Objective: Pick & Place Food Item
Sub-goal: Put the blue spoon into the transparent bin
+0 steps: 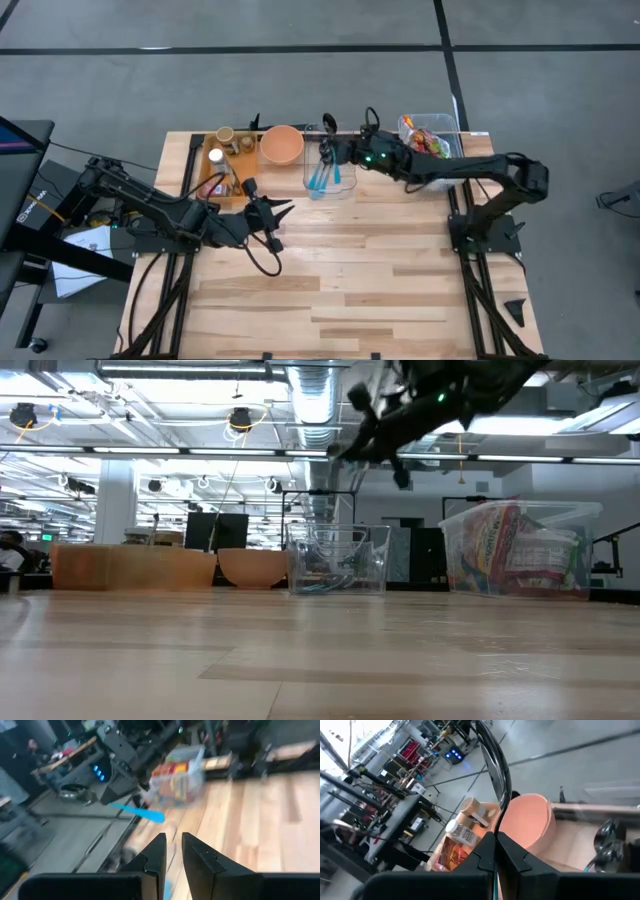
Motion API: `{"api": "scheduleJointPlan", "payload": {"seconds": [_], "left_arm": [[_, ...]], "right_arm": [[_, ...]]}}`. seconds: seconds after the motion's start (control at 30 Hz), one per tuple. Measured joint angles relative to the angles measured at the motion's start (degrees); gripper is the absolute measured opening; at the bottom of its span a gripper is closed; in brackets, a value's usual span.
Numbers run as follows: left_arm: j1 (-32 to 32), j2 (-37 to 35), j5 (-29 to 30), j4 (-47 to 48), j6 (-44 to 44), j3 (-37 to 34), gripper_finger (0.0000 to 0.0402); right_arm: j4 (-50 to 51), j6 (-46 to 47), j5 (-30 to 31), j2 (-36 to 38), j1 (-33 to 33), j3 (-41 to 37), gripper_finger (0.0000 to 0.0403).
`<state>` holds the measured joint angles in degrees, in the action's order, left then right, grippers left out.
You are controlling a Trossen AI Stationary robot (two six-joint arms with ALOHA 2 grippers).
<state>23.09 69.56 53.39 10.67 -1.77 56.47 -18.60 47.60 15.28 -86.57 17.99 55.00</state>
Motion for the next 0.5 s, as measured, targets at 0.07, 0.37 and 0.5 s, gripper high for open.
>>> {"api": "scheduleJointPlan", "payload": {"seconds": [0.07, 0.37, 0.5], "left_arm": [[0.38, -0.44, 1.13, 2.29, 1.46, -0.13, 0.0053], [1.53, -2.77, 2.57, 11.07, 9.62, -0.04, 0.0053], [2.24, -3.18, 3.23, 13.76, 12.81, -0.04, 0.0053]], "right_arm": [[-2.57, 2.71, -1.42, -2.79, 1.72, 0.0, 0.0], [-13.65, 17.21, -3.24, -13.88, 6.12, -0.04, 0.0], [-18.76, 21.43, -0.56, -16.08, 6.0, -0.99, 0.0]]}}
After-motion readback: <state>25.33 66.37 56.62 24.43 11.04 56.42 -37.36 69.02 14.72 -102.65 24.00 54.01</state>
